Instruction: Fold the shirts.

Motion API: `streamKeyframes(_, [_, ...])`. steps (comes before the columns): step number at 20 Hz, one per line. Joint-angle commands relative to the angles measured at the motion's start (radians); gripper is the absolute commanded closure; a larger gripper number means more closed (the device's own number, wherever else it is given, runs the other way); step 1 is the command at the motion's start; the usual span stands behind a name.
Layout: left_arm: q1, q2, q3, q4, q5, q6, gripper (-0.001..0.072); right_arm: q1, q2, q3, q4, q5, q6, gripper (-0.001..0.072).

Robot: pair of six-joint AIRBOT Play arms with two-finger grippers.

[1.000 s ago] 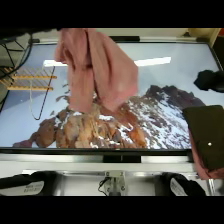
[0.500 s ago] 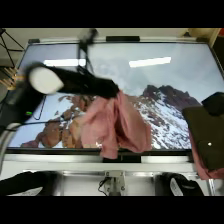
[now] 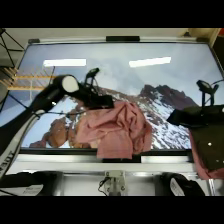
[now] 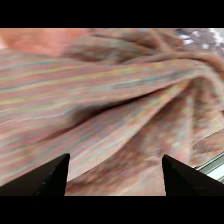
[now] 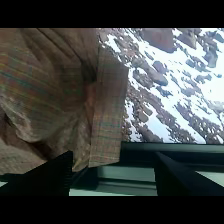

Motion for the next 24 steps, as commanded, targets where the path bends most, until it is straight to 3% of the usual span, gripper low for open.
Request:
streamKeyframes(1, [0.157, 0.098, -0.018, 0.146, -0.282, 0.054, 0.0033, 0.000, -0.046, -0.089, 0.001, 0.035, -0.032, 0.0088])
streamKeyframes(3, [0.196, 0.192, -0.150, 0.216, -0.305, 0.054, 0.0032, 0.000, -0.046, -0.194, 0.015, 0.038, -0.055, 0.0087])
streamKeyframes(6, [0.208, 0.320, -0.460, 0.214, -0.188, 0.042, 0.0032, 0.000, -0.046, -0.330, 0.074, -0.010, -0.069, 0.0087])
streamKeyframes(10, [0.206, 0.351, -0.755, 0.031, 0.042, 0.034, 0.0032, 0.000, -0.046, -0.407, 0.172, -0.101, -0.069, 0.0073])
streamKeyframes(14, [0.206, 0.351, -0.841, -0.015, 0.183, 0.035, 0.0032, 0.000, -0.046, -0.409, 0.155, -0.109, -0.058, 0.0073])
streamKeyframes(15, [0.203, 0.351, -0.844, -0.015, 0.203, 0.036, 0.0033, 0.000, -0.046, -0.410, 0.159, -0.117, -0.057, 0.0020])
streamKeyframes(18, [0.177, 0.351, -0.844, -0.020, 0.272, 0.053, 0.0044, 0.000, -0.046, -0.426, 0.160, -0.142, -0.055, 0.0021])
streamKeyframes(21, [0.151, 0.351, -0.844, -0.060, 0.334, 0.050, 0.0201, 0.000, -0.046, -0.478, 0.166, -0.168, -0.046, 0.0021])
streamKeyframes(24, [0.148, 0.351, -0.844, -0.060, 0.320, 0.051, 0.0591, 0.000, -0.046, -0.509, 0.170, -0.222, -0.035, 0.0022])
